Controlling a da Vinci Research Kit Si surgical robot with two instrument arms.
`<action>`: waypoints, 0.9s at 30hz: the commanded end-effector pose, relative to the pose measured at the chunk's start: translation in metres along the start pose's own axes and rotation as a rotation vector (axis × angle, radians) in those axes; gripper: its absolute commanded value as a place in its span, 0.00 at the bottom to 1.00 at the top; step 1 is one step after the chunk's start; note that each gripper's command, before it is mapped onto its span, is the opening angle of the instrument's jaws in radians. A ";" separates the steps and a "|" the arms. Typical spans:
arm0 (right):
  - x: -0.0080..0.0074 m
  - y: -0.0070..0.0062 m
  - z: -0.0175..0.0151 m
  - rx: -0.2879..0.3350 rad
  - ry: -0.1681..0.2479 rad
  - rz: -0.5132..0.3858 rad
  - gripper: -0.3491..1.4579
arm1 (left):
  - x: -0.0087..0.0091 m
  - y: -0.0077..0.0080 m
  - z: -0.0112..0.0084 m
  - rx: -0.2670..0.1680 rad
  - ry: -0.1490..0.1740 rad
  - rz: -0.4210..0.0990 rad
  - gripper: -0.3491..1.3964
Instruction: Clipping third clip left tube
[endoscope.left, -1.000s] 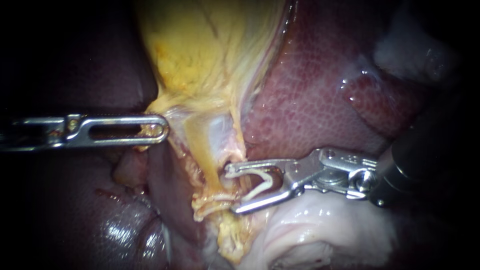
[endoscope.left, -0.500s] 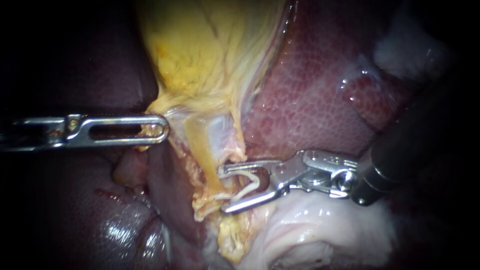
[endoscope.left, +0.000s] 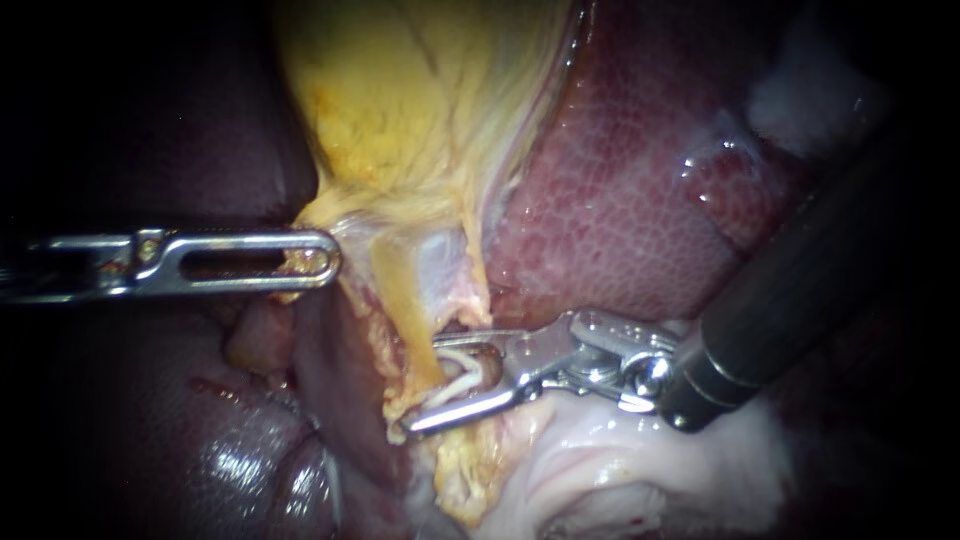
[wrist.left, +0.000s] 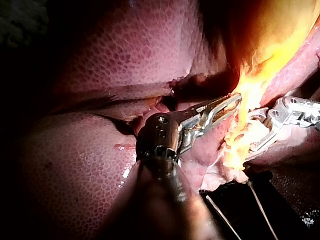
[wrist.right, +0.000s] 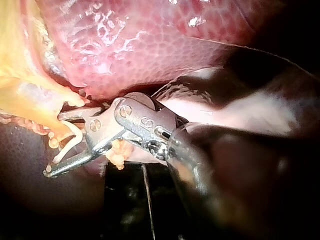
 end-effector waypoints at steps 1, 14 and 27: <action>0.0000 -0.0002 0.0001 0.012 0.006 0.008 0.52 | 0.0000 0.0000 0.0000 0.000 0.000 0.000 0.00; 0.0005 -0.0004 0.0009 0.054 0.034 0.047 0.52 | 0.0000 0.0001 0.0000 0.001 0.000 0.000 0.00; 0.0035 -0.0013 -0.0025 0.083 0.062 0.065 0.52 | 0.0000 0.0001 -0.0001 0.001 0.001 0.000 0.00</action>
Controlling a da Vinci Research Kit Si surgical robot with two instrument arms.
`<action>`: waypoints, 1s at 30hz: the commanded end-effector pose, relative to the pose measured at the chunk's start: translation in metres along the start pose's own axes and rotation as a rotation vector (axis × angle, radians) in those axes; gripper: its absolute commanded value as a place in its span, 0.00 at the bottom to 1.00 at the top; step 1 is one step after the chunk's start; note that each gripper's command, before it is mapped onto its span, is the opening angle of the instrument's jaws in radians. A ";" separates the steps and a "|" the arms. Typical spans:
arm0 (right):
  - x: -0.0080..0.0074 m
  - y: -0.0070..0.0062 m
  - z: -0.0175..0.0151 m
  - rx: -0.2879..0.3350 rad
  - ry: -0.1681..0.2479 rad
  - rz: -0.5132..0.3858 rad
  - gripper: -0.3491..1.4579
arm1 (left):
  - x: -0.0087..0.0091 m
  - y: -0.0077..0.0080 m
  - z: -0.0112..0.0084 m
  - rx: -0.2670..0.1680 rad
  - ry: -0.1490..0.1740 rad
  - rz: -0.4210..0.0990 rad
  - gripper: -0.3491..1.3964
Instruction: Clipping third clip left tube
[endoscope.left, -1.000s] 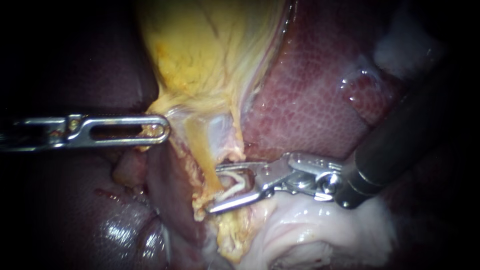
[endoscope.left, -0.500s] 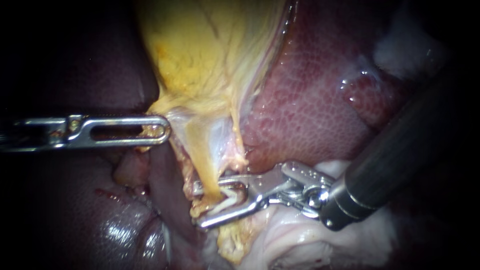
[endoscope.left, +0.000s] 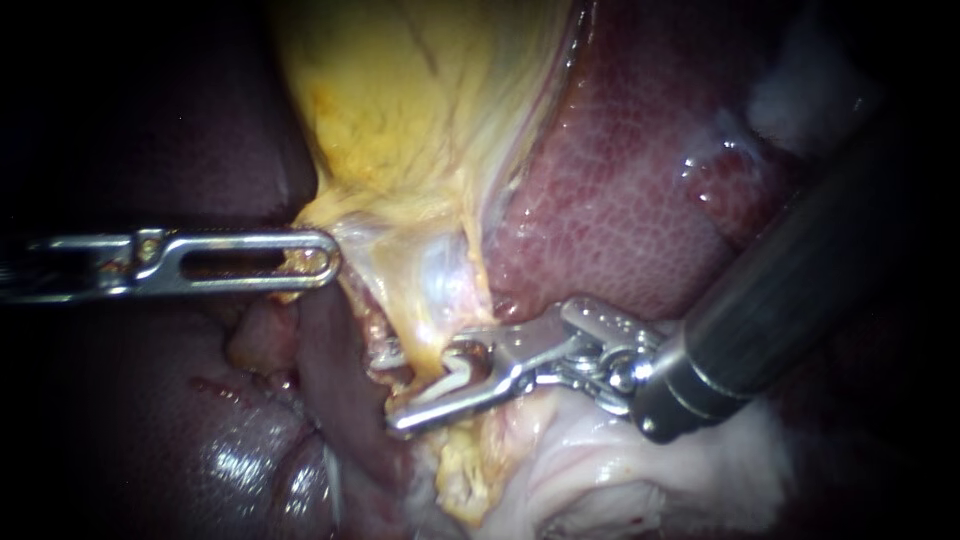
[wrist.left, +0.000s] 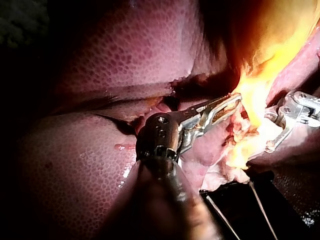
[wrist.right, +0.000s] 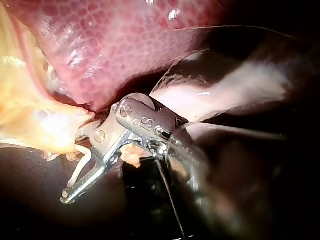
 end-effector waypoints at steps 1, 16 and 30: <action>0.0000 -0.0001 -0.0002 0.003 -0.001 0.000 0.52 | 0.0000 0.0000 0.0000 0.000 0.000 0.000 0.00; -0.0008 0.0015 0.0034 -0.005 -0.001 -0.004 0.52 | -0.0001 -0.0001 0.0002 0.000 -0.001 0.000 0.00; 0.0032 0.0018 0.0027 -0.010 0.017 0.018 0.49 | 0.0000 -0.0001 0.0002 0.000 -0.001 0.000 0.00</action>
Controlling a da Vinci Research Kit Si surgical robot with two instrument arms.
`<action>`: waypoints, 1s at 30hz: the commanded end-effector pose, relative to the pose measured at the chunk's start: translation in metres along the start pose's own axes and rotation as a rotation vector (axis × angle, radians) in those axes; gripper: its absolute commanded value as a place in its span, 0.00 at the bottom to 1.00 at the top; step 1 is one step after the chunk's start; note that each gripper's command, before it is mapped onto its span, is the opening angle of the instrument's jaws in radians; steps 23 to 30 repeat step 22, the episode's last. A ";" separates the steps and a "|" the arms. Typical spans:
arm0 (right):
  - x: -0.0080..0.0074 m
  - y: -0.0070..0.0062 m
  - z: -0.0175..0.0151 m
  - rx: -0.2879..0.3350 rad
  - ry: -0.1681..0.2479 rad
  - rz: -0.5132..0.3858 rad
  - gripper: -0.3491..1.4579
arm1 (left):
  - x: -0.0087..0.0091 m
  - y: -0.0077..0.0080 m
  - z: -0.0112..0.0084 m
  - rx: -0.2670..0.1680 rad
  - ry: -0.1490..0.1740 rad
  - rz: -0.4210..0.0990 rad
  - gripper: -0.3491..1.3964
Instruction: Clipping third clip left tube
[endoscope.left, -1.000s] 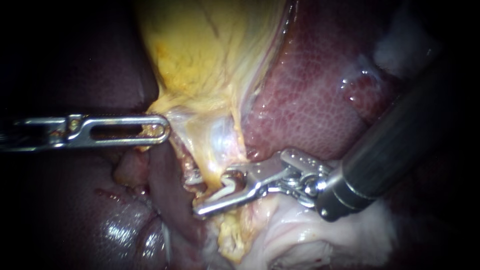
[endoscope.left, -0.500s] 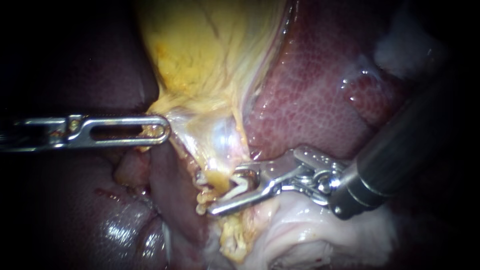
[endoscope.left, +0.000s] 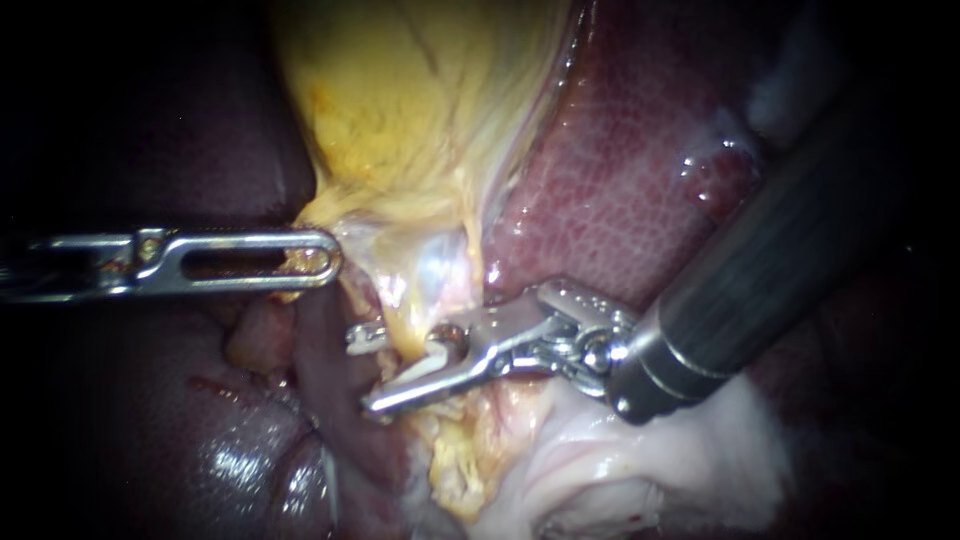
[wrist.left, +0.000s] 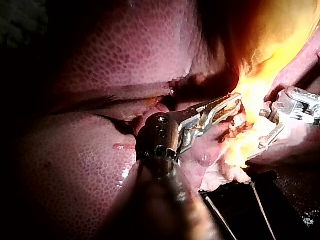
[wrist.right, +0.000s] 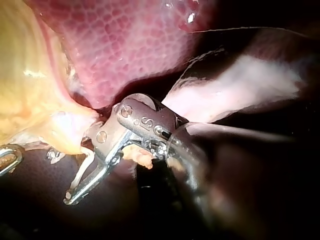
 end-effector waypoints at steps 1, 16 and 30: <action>0.0000 0.0000 -0.0001 0.000 0.000 0.000 0.48 | 0.0000 0.0000 0.0000 0.000 0.000 0.000 0.00; -0.0027 0.0013 -0.0019 -0.016 -0.053 0.032 0.00 | 0.0000 0.0000 0.0000 0.000 0.000 0.000 0.00; -0.0027 0.0012 -0.0019 -0.015 -0.053 0.038 0.00 | 0.0000 0.0000 0.0000 0.000 0.000 0.000 0.00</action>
